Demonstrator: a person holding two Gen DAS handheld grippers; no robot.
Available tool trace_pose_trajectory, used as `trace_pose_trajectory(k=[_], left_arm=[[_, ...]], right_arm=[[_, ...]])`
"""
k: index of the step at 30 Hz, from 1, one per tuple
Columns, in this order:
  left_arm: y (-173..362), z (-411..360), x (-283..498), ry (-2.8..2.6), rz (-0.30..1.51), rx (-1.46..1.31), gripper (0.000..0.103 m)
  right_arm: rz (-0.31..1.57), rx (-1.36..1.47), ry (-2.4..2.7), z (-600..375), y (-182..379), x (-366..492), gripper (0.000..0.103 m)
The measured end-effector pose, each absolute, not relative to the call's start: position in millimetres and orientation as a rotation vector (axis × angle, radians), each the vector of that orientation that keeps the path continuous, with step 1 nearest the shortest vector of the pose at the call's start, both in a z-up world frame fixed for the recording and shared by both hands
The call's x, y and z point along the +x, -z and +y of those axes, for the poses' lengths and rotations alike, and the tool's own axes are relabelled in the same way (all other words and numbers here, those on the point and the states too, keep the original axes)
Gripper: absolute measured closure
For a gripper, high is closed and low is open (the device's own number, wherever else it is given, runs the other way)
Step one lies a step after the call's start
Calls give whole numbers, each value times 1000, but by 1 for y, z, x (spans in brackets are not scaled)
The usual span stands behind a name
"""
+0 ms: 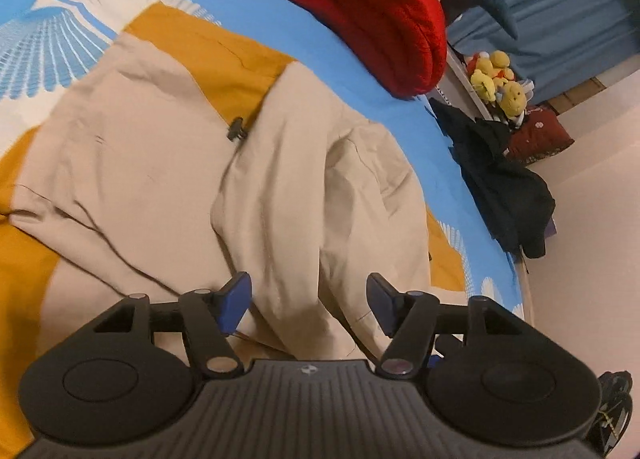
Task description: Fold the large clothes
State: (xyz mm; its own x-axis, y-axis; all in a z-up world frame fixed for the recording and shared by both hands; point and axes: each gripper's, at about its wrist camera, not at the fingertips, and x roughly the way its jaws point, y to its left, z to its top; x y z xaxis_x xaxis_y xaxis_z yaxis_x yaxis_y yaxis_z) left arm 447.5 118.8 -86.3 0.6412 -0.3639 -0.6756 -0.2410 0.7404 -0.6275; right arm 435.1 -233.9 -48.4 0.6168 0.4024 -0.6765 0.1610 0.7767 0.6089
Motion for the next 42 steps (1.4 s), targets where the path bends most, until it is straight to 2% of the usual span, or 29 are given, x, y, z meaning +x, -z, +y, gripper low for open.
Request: trace_pose_trajectory(k=[4, 5, 7, 8, 9, 10, 11, 13, 16, 18, 21, 23, 25, 26, 28, 29, 30, 32, 35, 37, 38, 39, 41, 42], left_arm=[[104, 114, 455, 55, 933, -783, 37], [108, 112, 457, 59, 938, -787, 41], [110, 108, 463, 31, 947, -746, 56], [111, 109, 464, 7, 950, -720, 69], [111, 111, 465, -5, 953, -709, 80], [112, 115, 467, -9, 950, -714, 84], [110, 119, 467, -1, 931, -742, 89], [96, 124, 466, 45, 857, -787, 95], [69, 131, 460, 164, 709, -827, 95], [67, 134, 459, 162, 699, -833, 95], [98, 139, 464, 65, 868, -850, 97], [122, 135, 469, -34, 1039, -755, 96], [132, 134, 470, -81, 1081, -729, 90], [129, 134, 470, -82, 1077, -730, 89], [114, 132, 472, -64, 1027, -711, 73], [105, 130, 473, -61, 993, -678, 58], [100, 128, 471, -60, 959, -649, 51], [91, 127, 470, -55, 898, -594, 49], [94, 130, 466, -70, 879, -612, 51], [99, 134, 465, -79, 885, -658, 67], [103, 134, 467, -67, 894, -678, 90], [104, 134, 468, -50, 899, -684, 100], [98, 135, 466, -40, 866, -659, 103], [92, 133, 464, -47, 830, -637, 103]], right_arm=[[932, 712, -207, -218, 56, 443, 66], [938, 703, -217, -215, 57, 445, 66], [957, 680, -229, -206, 61, 449, 66], [968, 674, -234, -203, 64, 451, 68], [975, 672, -234, -200, 66, 452, 73], [969, 675, -231, -199, 66, 452, 92], [951, 689, -242, -200, 65, 452, 100], [840, 746, -299, -204, 52, 449, 101], [581, 777, -393, -209, 17, 431, 101], [471, 819, -402, -215, 8, 421, 101], [557, 896, -314, -218, 27, 422, 101], [735, 908, -195, -215, 52, 429, 101], [973, 789, -123, -202, 78, 440, 100], [1029, 793, -119, -200, 89, 441, 99], [1065, 806, -98, -200, 96, 441, 98], [1044, 794, -101, -200, 90, 441, 93], [1014, 768, -101, -199, 83, 442, 91], [938, 713, -96, -200, 66, 441, 75], [874, 685, -109, -201, 56, 443, 69], [883, 710, -112, -207, 61, 446, 69], [898, 725, -103, -209, 64, 447, 69], [911, 734, -96, -210, 68, 450, 71], [929, 743, -118, -210, 75, 453, 100], [927, 748, -138, -209, 77, 453, 100]])
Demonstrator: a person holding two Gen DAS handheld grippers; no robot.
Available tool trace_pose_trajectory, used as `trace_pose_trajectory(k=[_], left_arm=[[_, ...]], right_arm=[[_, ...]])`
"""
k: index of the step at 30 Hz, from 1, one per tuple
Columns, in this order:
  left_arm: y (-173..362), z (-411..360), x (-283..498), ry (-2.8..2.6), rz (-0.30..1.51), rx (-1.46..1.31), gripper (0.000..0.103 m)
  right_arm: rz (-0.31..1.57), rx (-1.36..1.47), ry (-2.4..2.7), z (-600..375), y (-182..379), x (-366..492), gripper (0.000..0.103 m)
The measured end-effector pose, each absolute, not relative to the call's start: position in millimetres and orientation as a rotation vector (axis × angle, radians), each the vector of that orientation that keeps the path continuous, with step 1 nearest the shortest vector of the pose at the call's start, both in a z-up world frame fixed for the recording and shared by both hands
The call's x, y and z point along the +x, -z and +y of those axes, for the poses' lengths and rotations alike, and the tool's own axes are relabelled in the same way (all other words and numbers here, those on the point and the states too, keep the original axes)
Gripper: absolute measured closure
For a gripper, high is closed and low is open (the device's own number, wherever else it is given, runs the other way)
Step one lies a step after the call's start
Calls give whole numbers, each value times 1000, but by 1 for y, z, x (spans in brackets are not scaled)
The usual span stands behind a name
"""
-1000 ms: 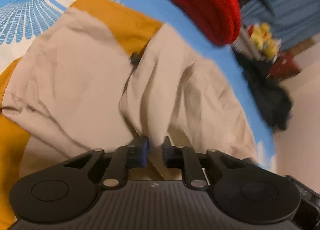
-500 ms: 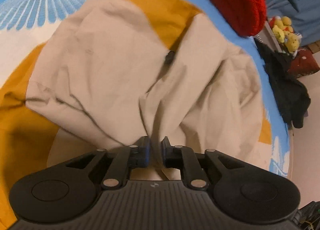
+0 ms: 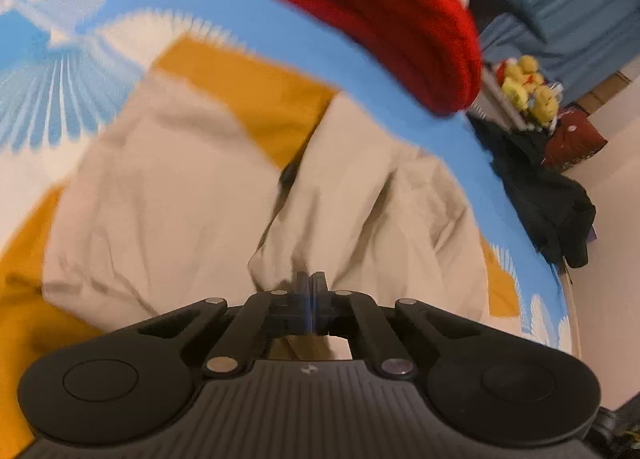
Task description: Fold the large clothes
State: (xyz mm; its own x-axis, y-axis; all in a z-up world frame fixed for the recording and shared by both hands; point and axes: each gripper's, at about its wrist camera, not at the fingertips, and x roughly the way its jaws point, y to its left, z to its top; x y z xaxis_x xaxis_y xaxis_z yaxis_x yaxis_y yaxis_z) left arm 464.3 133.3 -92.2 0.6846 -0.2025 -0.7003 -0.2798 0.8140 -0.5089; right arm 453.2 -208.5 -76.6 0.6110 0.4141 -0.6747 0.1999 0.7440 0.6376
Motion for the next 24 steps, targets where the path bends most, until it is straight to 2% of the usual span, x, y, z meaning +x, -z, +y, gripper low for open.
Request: trace_pose_trajectory(k=[3, 6, 7, 9, 13, 15, 17, 19, 20, 21, 24], left_arm=[[82, 129, 463, -67, 769, -569, 103], [105, 127, 471, -94, 933, -555, 100], [110, 127, 471, -108, 969, -559, 96], [100, 124, 467, -136, 921, -529, 80], [58, 102, 456, -63, 716, -386, 79], [58, 92, 455, 48, 699, -403, 79], [69, 85, 459, 136, 766, -447, 79], [93, 73, 468, 155, 933, -428, 76], [105, 69, 470, 114, 1017, -372, 77], [113, 66, 470, 75, 1063, -322, 84], [99, 69, 465, 81, 1020, -337, 80]], right_arm=[[852, 759, -180, -205, 65, 445, 101], [914, 780, -126, -209, 73, 450, 100], [956, 758, -96, -210, 79, 451, 98], [999, 764, -70, -213, 89, 453, 94], [907, 773, -68, -218, 72, 449, 82], [833, 737, -86, -217, 60, 447, 81], [824, 739, -128, -215, 61, 448, 81], [891, 731, -137, -212, 72, 455, 81], [954, 690, -112, -211, 78, 457, 83], [1001, 655, -83, -210, 85, 460, 84], [1023, 686, -64, -208, 91, 463, 84]])
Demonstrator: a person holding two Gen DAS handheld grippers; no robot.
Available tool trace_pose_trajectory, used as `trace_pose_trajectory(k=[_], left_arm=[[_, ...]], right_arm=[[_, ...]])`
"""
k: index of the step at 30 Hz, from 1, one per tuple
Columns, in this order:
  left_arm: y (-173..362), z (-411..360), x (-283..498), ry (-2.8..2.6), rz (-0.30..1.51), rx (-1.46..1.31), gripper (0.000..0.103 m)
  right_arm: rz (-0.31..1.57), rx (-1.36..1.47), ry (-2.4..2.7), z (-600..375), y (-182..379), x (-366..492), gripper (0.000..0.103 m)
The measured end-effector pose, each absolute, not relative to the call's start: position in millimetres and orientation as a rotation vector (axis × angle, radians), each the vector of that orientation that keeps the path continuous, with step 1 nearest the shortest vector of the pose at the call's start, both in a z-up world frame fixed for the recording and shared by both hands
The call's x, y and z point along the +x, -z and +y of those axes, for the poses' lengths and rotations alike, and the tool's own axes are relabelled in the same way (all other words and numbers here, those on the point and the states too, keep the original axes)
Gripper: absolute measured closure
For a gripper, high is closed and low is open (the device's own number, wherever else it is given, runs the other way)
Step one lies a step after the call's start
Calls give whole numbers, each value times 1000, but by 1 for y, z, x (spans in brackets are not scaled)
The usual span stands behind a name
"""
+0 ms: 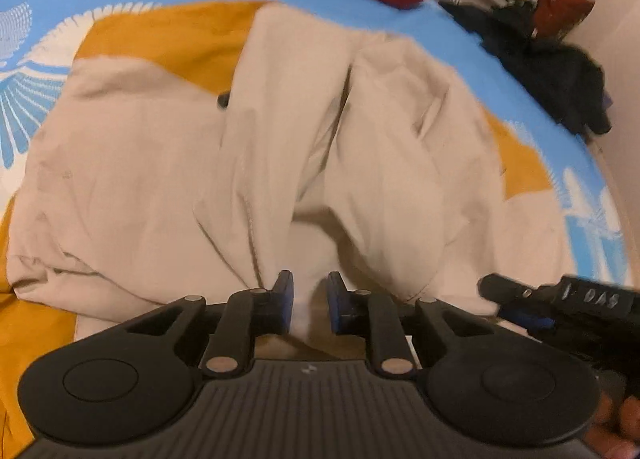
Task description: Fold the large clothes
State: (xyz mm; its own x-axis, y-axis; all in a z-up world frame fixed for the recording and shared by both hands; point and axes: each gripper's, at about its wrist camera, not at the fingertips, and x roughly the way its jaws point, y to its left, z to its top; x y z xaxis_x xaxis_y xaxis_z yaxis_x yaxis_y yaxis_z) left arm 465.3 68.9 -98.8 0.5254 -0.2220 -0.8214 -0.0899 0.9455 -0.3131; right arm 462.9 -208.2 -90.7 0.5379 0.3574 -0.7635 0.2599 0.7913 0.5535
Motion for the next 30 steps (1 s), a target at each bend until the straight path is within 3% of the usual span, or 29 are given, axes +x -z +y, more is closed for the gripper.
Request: trace_pose_trajectory(k=[3, 8, 10, 12, 16, 25, 30], left_arm=[[81, 71, 460, 63, 949, -325, 79], [86, 84, 451, -18, 1068, -297, 80], [54, 82, 437, 10, 974, -275, 77], [21, 79, 421, 58, 868, -262, 64], [-31, 78, 376, 91, 667, -189, 62], [-106, 91, 208, 38, 343, -29, 62], [-87, 129, 92, -35, 404, -134, 63]], right_arm=[[972, 645, -54, -207, 76, 461, 81], [965, 633, -10, -218, 65, 454, 78], [942, 611, 33, -223, 53, 445, 78], [881, 588, 47, -230, 31, 432, 78], [688, 490, 47, -244, -18, 408, 78], [135, 138, -85, -275, -130, 255, 76], [125, 184, -38, -321, -133, 141, 74]])
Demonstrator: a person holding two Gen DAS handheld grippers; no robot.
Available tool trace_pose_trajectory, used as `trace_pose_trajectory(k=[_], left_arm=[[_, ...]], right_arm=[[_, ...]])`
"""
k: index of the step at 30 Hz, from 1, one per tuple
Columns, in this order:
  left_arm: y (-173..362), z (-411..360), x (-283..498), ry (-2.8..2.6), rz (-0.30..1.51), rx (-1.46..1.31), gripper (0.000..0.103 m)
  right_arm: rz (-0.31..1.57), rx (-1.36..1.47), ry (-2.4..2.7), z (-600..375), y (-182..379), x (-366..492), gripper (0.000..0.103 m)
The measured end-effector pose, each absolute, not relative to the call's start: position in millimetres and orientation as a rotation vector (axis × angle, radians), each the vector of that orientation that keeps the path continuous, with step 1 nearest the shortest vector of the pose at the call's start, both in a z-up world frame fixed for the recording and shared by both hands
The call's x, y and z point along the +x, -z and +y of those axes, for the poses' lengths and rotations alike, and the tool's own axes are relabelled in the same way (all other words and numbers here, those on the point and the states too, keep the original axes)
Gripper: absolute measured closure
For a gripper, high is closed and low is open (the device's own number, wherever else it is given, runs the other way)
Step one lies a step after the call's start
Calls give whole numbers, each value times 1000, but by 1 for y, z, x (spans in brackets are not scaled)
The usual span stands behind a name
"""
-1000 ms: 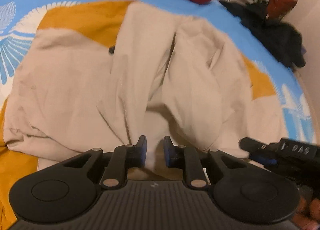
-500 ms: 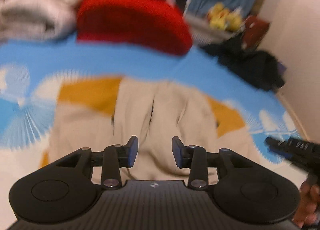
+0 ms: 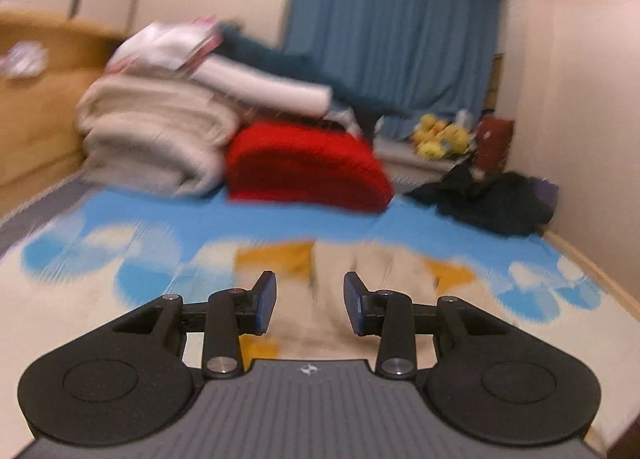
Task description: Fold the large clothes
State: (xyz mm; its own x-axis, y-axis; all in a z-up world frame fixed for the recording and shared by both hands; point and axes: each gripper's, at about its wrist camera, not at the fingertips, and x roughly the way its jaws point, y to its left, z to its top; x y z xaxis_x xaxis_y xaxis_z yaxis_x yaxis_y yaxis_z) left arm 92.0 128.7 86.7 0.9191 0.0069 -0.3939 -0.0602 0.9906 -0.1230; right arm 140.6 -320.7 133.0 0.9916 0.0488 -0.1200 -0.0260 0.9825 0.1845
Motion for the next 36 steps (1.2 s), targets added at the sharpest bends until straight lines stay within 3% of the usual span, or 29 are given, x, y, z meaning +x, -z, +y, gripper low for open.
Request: trace_pose_trajectory(k=[3, 9, 13, 17, 21, 26, 36], left_arm=[[-68, 138, 40, -84, 496, -191, 74], [-59, 135, -14, -83, 517, -140, 79], [-63, 140, -30, -66, 492, -150, 79], [-21, 154, -20, -93, 568, -238, 79], [1, 157, 6, -110, 672, -238, 79], [26, 176, 25, -169, 789, -297, 78], [86, 210, 54, -321, 1041, -421, 67]], right_arm=[[179, 148, 16, -341, -111, 73, 73], [182, 192, 118, -366, -83, -7, 74], [272, 168, 114, -362, -72, 2, 74], [299, 129, 63, -360, -69, 4, 71], [427, 250, 64, -374, -20, 21, 71], [606, 208, 143, -371, 19, 63, 71], [846, 328, 269, -392, 69, 102, 71]])
